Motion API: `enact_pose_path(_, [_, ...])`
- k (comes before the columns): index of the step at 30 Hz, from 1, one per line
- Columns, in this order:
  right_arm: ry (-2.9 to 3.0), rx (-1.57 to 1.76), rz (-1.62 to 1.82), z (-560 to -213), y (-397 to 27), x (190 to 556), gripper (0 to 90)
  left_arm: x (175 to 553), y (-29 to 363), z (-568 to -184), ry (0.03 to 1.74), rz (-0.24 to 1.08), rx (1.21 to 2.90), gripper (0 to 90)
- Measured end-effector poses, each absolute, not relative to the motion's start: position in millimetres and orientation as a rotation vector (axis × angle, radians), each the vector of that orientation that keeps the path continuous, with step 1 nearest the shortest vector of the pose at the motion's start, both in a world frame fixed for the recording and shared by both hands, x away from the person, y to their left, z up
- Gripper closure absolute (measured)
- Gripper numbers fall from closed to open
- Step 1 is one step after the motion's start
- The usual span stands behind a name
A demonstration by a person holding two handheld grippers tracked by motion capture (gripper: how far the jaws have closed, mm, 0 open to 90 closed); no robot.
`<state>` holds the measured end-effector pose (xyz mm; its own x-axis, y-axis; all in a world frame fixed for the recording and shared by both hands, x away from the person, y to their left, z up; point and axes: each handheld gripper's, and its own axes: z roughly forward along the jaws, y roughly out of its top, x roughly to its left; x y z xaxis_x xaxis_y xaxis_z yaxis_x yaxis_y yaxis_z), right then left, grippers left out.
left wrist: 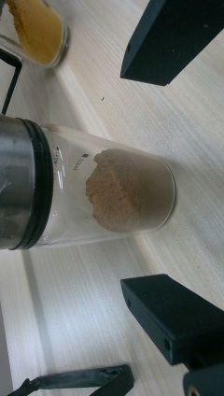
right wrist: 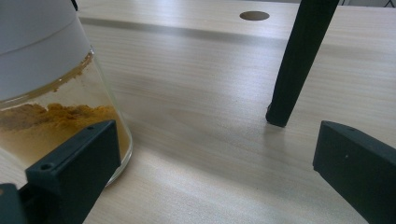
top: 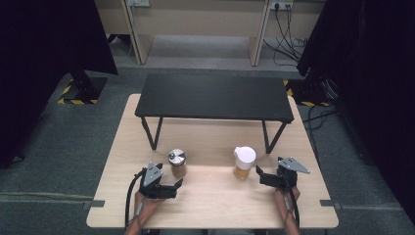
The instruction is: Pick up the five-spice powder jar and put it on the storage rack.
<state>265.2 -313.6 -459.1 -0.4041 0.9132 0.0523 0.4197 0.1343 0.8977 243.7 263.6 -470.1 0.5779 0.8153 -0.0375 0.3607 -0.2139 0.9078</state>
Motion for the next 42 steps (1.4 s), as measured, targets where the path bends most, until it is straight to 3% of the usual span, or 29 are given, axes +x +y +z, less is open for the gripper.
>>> enact_pose_path(42, [1.893, 1.276, 1.229, -459.2, -313.8, 266.2, 0.8, 241.1, 266.1, -472.9, 0.947, 0.575, 1.790, 0.8])
